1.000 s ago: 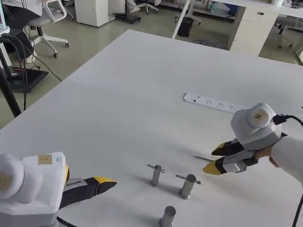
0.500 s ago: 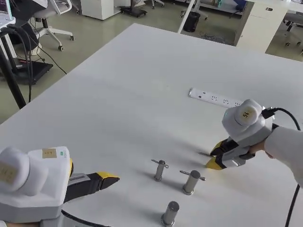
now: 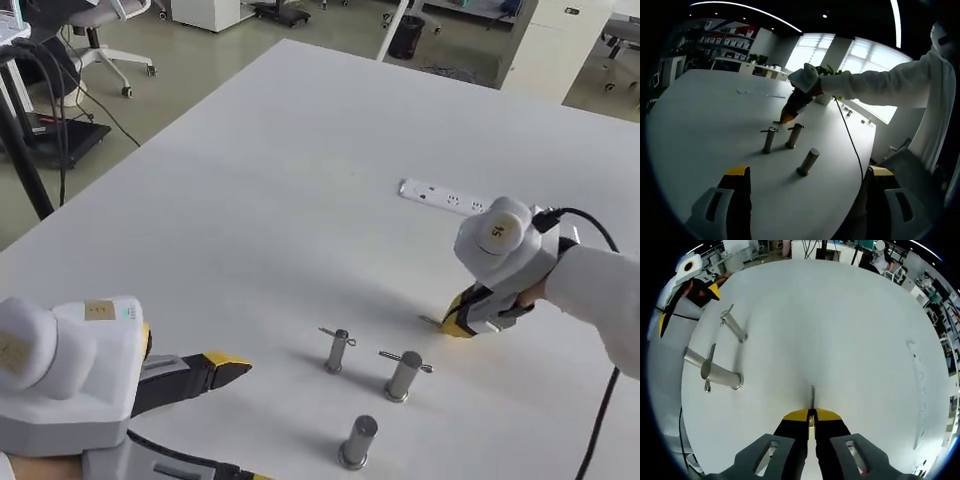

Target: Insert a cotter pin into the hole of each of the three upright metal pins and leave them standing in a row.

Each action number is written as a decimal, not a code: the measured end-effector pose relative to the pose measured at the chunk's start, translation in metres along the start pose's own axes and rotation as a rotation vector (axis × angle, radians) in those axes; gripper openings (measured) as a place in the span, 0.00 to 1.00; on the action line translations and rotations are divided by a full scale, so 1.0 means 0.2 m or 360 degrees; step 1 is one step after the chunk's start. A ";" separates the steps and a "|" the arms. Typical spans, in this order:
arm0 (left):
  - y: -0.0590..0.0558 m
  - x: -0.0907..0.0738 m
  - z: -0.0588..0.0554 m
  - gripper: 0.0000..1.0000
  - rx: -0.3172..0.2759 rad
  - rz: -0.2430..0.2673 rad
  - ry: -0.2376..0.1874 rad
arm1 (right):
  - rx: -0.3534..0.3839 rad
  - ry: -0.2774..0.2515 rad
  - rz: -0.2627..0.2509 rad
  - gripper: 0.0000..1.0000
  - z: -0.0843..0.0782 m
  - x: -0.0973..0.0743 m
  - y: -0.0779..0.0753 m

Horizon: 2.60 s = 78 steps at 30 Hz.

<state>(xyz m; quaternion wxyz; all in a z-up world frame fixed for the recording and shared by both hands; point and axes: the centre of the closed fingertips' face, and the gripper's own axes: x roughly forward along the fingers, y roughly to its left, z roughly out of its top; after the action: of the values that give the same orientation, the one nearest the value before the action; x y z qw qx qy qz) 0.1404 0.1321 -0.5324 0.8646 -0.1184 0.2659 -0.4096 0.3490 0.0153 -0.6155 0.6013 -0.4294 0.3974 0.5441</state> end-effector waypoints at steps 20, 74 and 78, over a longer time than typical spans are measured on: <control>0.00 0.02 0.01 0.95 0.0032 -0.0025 0.0023 | -0.0227 0.0005 -0.0062 0.00 0.01 -0.06 0.07; -0.29 0.48 0.39 0.15 -0.0195 -0.0405 0.0000 | -0.0335 -0.0477 -0.0674 0.00 0.21 -0.68 0.71; -0.29 0.48 0.39 0.08 -0.0213 -0.0401 0.0012 | -0.0341 -0.0478 -0.0670 0.00 0.21 -0.66 0.73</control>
<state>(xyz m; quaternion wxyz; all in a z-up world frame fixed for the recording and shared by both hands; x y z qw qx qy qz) 0.1969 0.0205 -0.4791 0.7954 -0.2067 0.2789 -0.4968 0.1918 0.0196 -0.4888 0.7044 -0.4783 0.1462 0.5036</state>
